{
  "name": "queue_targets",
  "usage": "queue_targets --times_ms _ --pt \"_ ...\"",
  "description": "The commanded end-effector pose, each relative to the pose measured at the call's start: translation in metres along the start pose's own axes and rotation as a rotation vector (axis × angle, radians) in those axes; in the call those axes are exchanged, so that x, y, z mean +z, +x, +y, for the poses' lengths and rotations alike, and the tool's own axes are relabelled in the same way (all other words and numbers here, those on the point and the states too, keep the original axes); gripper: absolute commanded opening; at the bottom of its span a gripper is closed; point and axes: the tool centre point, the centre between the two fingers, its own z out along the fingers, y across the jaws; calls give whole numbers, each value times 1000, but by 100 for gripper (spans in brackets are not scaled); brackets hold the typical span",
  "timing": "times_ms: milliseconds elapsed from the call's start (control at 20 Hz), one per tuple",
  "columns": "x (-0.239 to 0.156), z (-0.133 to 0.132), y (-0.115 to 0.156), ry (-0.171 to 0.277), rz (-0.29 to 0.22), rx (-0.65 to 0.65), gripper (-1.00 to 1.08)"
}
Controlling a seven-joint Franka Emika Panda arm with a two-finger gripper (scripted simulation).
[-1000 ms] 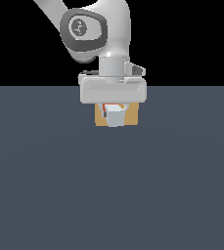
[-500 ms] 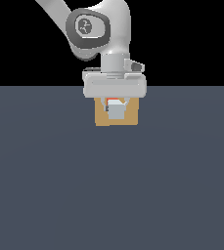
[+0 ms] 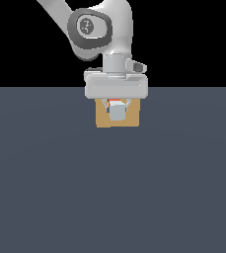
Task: Insert the peg into the horizontal hole in a box.
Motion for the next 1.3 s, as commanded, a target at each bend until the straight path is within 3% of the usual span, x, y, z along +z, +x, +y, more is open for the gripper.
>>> queue_targets --times_ms 0,450,950,1250 --pt "-4 3 0 -8 1 0 -100" --pt "-2 1 15 -4 1 0 -100" --pt "-4 1 91 -7 2 1 -100" --pt "-4 2 114 -8 2 1 -100"
